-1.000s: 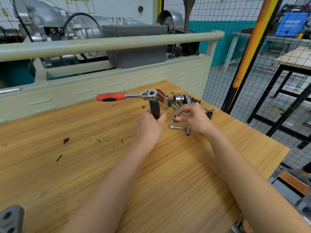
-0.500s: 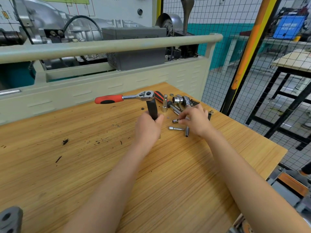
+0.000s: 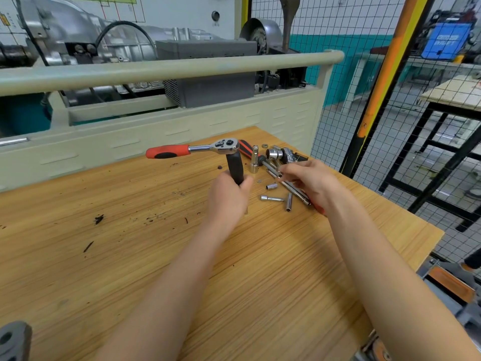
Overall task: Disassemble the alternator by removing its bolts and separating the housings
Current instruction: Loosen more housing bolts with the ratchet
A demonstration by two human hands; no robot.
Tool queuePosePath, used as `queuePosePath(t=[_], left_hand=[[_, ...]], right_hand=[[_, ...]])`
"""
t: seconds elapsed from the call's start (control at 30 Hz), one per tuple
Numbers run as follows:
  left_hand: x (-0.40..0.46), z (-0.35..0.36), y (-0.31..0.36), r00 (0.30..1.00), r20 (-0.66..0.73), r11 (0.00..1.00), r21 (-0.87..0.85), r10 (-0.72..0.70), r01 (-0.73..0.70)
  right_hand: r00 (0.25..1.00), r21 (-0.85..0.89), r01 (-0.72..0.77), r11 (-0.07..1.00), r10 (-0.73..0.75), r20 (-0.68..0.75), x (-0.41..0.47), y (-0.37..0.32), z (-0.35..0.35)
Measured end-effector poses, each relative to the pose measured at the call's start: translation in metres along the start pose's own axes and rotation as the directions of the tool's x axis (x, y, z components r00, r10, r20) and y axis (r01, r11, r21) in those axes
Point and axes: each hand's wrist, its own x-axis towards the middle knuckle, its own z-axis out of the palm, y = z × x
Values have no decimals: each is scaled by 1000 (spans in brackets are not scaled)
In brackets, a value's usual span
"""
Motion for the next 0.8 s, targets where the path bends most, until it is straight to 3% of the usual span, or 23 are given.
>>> queuePosePath(t=[0.2,0.4,0.57,0.8], left_hand=[[0,1,-1,1000,2,1000,-6,8,-8],[-5,-13,14,999,30,998,50,-25,24],[-26,-63,60,992,-113,996,82,54,-45],[-111,-177,109,955,-233,977,150,182,-150]], right_hand=[[982,261,-166,951,134,136,-3,-9,-3],[969,276,-160,948,97,228,-25,-25,1],[939,260,-106,960,11,344,-69,-55,15],[770,237,14,971,-162,618,-165,-103,63]])
